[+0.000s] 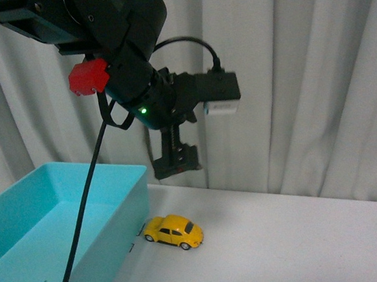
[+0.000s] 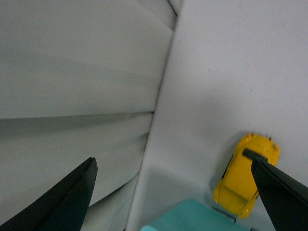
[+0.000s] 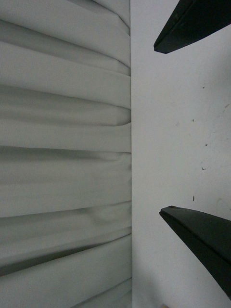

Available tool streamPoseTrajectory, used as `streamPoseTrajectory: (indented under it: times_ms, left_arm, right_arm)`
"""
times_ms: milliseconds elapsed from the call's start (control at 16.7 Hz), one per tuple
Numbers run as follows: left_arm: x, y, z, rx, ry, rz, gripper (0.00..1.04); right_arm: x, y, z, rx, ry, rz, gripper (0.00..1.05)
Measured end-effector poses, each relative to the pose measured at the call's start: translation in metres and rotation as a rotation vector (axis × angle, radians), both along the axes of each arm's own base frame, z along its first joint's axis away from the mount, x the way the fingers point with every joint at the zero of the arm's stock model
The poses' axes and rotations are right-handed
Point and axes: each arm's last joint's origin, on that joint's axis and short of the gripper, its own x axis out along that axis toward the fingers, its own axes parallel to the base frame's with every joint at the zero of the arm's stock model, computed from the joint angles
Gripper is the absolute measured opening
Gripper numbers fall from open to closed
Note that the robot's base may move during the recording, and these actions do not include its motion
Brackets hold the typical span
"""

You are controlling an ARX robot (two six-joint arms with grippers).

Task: Wind up and store yellow beetle toy

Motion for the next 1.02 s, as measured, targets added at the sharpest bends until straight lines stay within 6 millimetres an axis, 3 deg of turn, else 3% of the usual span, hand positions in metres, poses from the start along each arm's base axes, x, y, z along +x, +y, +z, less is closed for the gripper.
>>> streamPoseTrajectory:
  times_ms: [240,480,841,901,1021]
  left_arm:
    - [0.022,-0.008,-0.035,0.333,0.159,-0.250,0.98]
    - [0.023,-0.012,-0.048,0.433,0.255,-0.341,0.98]
    - [0.027,-0.012,-0.080,0.434,0.338,-0.245,0.98]
    - [0.029,-0.009,-0.104,0.413,0.392,-0.144,0.98]
    - [0.030,-0.008,-0.115,0.402,0.420,-0.087,0.98]
  right_arm:
    - [0.000,0.000,0.000,0.000,0.000,0.000,0.98]
    - [0.000,0.000,0.000,0.000,0.000,0.000,0.98]
    - [0.000,0.000,0.000,0.000,0.000,0.000,0.98]
    - [0.000,0.000,0.000,0.000,0.000,0.000,0.98]
    - [0.000,0.000,0.000,0.000,0.000,0.000,0.98]
